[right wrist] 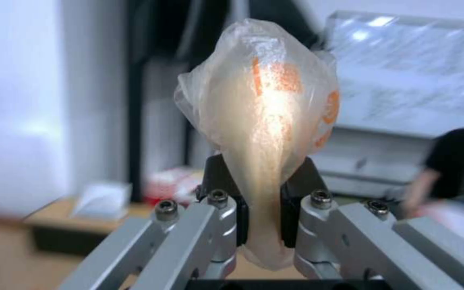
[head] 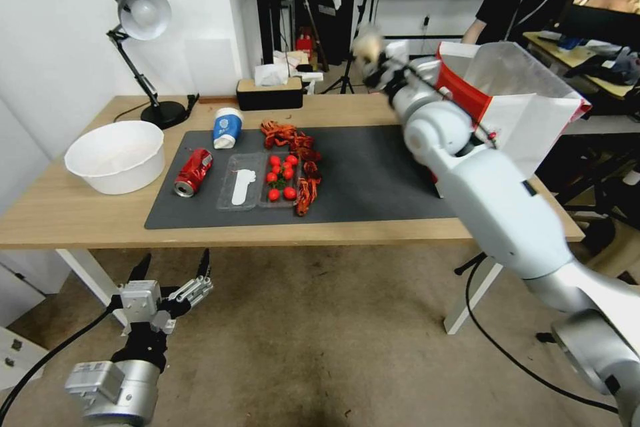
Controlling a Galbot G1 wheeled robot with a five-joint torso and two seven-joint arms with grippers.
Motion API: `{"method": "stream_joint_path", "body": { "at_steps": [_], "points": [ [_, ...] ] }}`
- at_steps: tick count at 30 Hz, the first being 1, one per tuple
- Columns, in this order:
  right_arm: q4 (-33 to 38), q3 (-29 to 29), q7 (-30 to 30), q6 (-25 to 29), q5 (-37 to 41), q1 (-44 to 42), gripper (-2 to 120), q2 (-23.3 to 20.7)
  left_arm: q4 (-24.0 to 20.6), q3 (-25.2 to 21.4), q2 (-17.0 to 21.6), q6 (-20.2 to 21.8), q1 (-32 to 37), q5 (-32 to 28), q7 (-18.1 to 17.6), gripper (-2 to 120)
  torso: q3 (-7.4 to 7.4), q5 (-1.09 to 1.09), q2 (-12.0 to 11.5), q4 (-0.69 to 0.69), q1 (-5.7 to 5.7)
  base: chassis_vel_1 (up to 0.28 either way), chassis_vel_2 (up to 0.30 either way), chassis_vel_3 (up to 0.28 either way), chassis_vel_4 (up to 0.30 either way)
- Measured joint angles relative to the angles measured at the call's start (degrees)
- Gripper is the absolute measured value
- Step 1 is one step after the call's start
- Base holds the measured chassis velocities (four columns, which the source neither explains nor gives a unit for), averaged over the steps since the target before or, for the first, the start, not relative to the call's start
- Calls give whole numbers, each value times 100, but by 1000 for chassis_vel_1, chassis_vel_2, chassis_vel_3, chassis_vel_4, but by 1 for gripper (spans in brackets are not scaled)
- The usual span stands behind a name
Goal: Pick up the trash from the table and place it into the takeout bag.
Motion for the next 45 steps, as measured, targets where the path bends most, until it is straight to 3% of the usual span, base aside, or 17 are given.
{"method": "stream_joint_path", "body": {
  "at_steps": [2, 3, 5, 6, 9, 13, 15, 23, 25, 26, 27, 28, 29, 31, 37, 45],
  "points": [
    [629, 503, 592, -43, -429, -58, 8, -324, 22, 2, -14, -1, -11, 0, 0, 100, 0, 1, 0, -1, 0, 0, 0, 0, 0],
    [629, 503, 592, -43, -429, -58, 8, -324, 22, 2, -14, -1, -11, 0, 0, 100, 0, 1, 0, -1, 0, 0, 0, 0, 0],
    [955, 820, 982, -403, -388, -39, 8, -740, 37, 11, 13, -1, -18, 9, 2, 100, 0, 1, 0, 0, 0, 0, 0, 0, 0],
    [955, 820, 982, -403, -388, -39, 8, -740, 37, 11, 13, -1, -18, 9, 2, 100, 0, 1, 0, 0, 0, 0, 0, 0, 0],
    [1191, 992, 1460, -906, -145, -167, 8, -1480, 81, 30, 36, 3, -47, 23, 19, 100, 0, 1, 0, -4, 0, 0, 0, 0, 0],
    [1244, 1124, 1591, -1092, -106, -445, 8, -1764, 98, 94, 56, 1, -4, 107, 126, 100, 0, 1, 0, 0, 0, 0, 0, 0, 0],
    [1245, 1161, 1611, -1097, -98, -502, 9, -1807, 98, 99, 62, 1, -8, 110, 129, 100, 0, 1, 0, 0, 0, 0, 0, 0, 0],
    [1315, 1270, 1619, -1092, 11, -728, 38, -1956, 60, 194, 52, -5, 54, 184, 141, 100, 0, 0, 0, 0, 0, 0, 0, 0, 0],
    [1316, 1270, 1619, -1092, 11, -730, 40, -1956, 60, 195, 51, -5, 56, 185, 140, 100, 0, 0, 0, 0, 0, 0, 0, 0, 0],
    [1323, 1270, 1619, -1091, 11, -737, 45, -1956, 47, 201, 47, -11, 67, 192, 140, 100, 0, -1, 0, 1, -1, 0, 0, 0, 0],
    [1328, 1265, 1619, -1088, 11, -736, 57, -1955, 5, 194, 48, -14, 79, 194, 139, 100, 0, -1, 0, 0, 0, 0, 0, 0, 0],
    [1328, 1265, 1619, -1088, 11, -736, 57, -1955, 5, 194, 48, -14, 79, 194, 139, 100, 0, -1, 0, 0, 0, 0, 0, 0, 0],
    [1329, 1246, 1616, -1085, 11, -725, 67, -1955, -19, 185, 48, -14, 95, 194, 139, 100, 0, 0, 0, 0, 0, 0, 0, 0, 0],
    [1329, 1244, 1615, -1084, 11, -724, 70, -1955, -21, 184, 48, -14, 101, 194, 139, 100, 0, -1, 0, 0, 0, 0, 0, 0, 0],
    [1338, 1219, 1602, -1076, 8, -726, 96, -1954, -43, 185, 27, -16, 106, 206, 136, 100, 0, -1, 0, -1, 0, 0, 0, 0, 0],
    [1365, 1211, 1593, -1041, 1, -828, 100, -1921, -63, 184, 29, -14, 103, 211, 133, 100, 0, 0, 0, -1, 0, 0, 0, 0, 0]
  ]
}}
